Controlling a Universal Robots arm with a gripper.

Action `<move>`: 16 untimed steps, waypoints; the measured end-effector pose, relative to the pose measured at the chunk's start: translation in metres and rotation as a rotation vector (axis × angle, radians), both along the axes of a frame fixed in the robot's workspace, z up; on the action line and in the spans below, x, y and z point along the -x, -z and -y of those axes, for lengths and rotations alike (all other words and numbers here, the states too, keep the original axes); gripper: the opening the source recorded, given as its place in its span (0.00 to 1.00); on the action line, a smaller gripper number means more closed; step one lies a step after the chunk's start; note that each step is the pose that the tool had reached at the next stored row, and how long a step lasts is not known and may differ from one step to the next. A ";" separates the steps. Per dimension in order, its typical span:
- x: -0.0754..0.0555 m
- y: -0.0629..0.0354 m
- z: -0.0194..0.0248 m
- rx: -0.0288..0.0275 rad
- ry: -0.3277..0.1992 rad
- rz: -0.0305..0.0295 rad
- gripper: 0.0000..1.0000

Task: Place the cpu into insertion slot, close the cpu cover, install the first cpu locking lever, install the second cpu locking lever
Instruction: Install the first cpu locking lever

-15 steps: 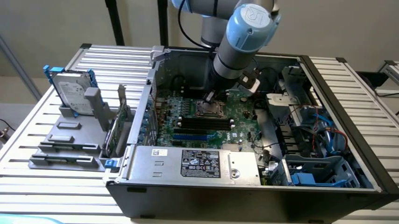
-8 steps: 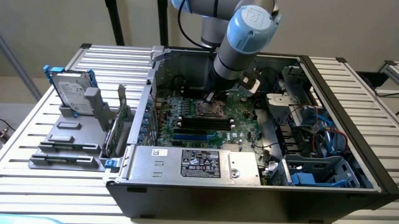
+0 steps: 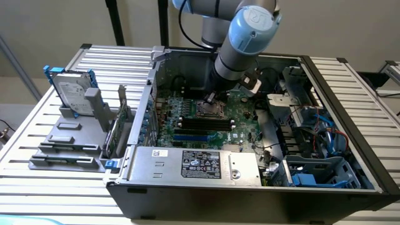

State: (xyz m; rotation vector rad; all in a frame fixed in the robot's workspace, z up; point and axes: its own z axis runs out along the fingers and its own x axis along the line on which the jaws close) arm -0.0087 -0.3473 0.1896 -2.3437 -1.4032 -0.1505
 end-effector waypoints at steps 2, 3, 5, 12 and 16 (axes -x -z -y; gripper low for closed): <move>-0.002 0.0000 0.0000 -0.0008 -0.005 0.0000 0.11; -0.003 0.0000 0.0000 -0.0011 -0.007 -0.0001 0.11; -0.004 0.0000 0.0002 -0.0013 -0.010 0.0000 0.11; -0.008 0.0001 0.0022 -0.0027 -0.021 0.0001 0.11; -0.008 0.0011 0.0040 -0.0131 -0.025 0.0000 0.11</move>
